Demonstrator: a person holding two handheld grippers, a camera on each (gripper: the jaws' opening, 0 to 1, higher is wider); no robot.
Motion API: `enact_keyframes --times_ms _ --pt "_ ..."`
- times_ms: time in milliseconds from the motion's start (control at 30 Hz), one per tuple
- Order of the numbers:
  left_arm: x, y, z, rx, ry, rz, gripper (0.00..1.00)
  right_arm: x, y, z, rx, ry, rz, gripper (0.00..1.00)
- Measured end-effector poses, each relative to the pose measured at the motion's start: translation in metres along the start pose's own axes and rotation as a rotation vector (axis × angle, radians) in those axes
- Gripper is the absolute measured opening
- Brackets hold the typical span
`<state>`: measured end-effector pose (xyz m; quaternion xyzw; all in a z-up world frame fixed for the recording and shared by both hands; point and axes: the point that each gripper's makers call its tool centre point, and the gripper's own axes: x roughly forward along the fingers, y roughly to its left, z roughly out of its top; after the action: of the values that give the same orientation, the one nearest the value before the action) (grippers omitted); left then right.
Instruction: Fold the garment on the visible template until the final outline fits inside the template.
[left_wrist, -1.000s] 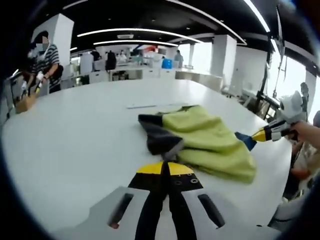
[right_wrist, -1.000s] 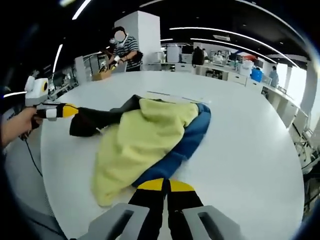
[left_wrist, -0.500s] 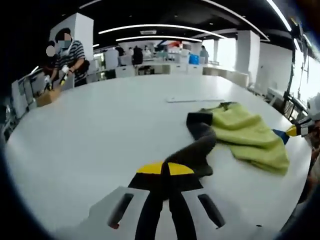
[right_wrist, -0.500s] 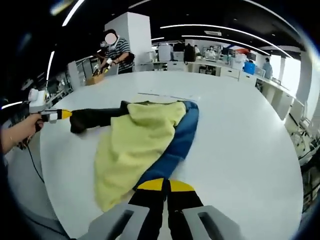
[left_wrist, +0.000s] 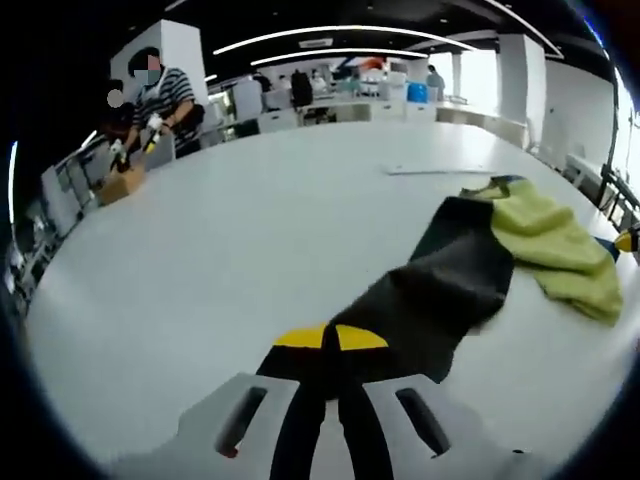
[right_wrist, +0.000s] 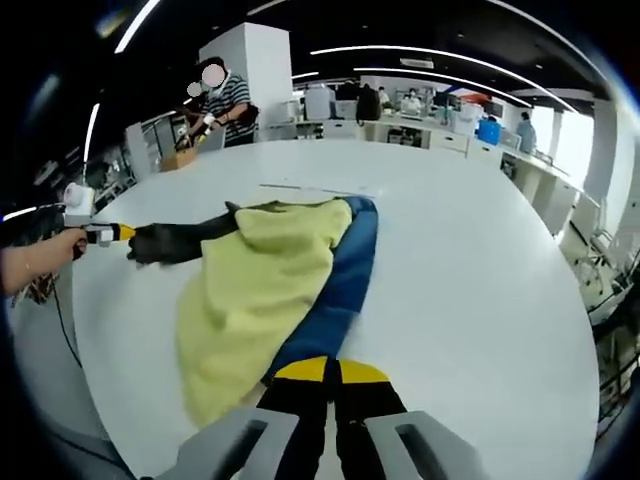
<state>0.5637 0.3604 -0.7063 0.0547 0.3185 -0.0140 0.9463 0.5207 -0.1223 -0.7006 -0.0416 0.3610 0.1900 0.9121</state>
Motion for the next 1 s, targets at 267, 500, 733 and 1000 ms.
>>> enact_keyframes --times_ms 267,500,733,1000 --pt "0.01 0.017 0.002 0.027 0.026 0.039 0.0 -0.004 -0.023 0.001 0.032 0.0 -0.04 0.0" --pt "0.016 0.022 0.005 0.042 0.036 0.045 0.0 -0.004 -0.044 -0.002 0.036 0.013 -0.079 0.0" --pt "0.022 0.031 0.007 0.017 0.032 0.05 0.0 -0.004 -0.072 -0.005 0.045 0.026 -0.145 0.0" --pt "0.029 0.041 0.013 0.043 0.041 0.067 0.0 -0.006 -0.105 -0.008 0.017 0.057 -0.217 0.0"
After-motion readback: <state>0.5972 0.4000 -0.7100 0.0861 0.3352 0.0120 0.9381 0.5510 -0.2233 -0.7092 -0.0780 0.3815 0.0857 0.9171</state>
